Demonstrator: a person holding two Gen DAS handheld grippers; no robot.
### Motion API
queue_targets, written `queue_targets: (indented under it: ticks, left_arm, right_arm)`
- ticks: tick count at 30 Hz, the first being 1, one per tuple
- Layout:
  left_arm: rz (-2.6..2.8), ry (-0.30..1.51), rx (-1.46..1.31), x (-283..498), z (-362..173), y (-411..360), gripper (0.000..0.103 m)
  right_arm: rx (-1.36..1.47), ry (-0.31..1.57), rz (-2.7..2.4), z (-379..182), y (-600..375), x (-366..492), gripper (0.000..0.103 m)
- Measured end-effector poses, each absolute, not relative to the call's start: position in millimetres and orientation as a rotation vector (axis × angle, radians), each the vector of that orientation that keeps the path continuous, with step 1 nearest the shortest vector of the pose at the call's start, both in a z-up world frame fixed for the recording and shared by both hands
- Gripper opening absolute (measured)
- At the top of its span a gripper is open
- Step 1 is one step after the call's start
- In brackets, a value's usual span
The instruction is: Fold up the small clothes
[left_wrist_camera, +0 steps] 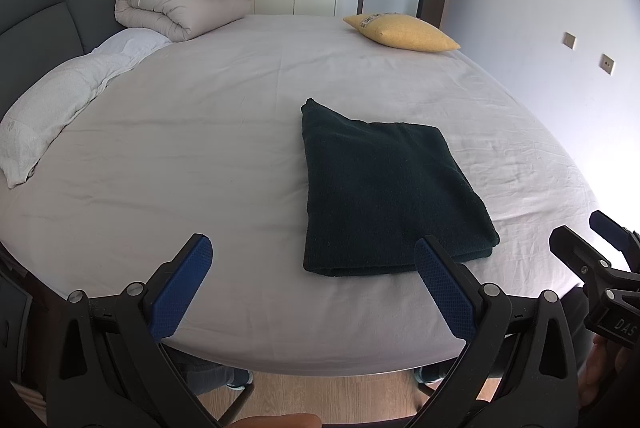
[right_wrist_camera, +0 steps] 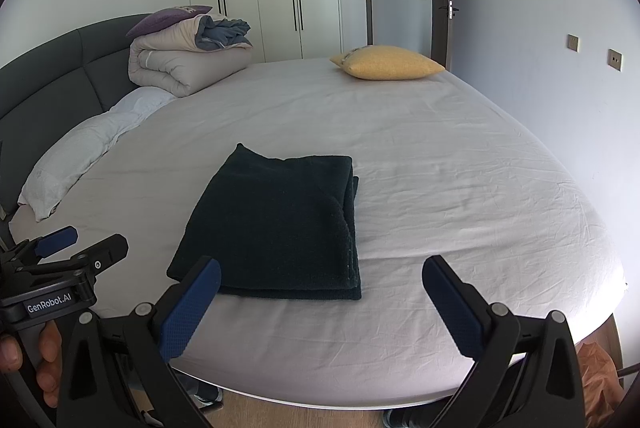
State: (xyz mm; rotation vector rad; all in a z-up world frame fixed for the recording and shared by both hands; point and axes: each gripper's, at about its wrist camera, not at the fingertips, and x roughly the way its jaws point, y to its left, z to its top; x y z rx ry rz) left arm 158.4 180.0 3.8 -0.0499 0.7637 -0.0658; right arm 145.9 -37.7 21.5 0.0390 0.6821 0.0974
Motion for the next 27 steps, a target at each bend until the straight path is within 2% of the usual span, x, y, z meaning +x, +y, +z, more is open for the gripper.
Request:
queue_targets:
  ticks: [27]
  left_arm:
    - [-0.071, 0.769, -0.049, 159.2, 1.2, 181.2, 0.103]
  right_arm:
    - [0.038, 0.684, 0.099, 22.2, -38.5, 146.6, 0.103]
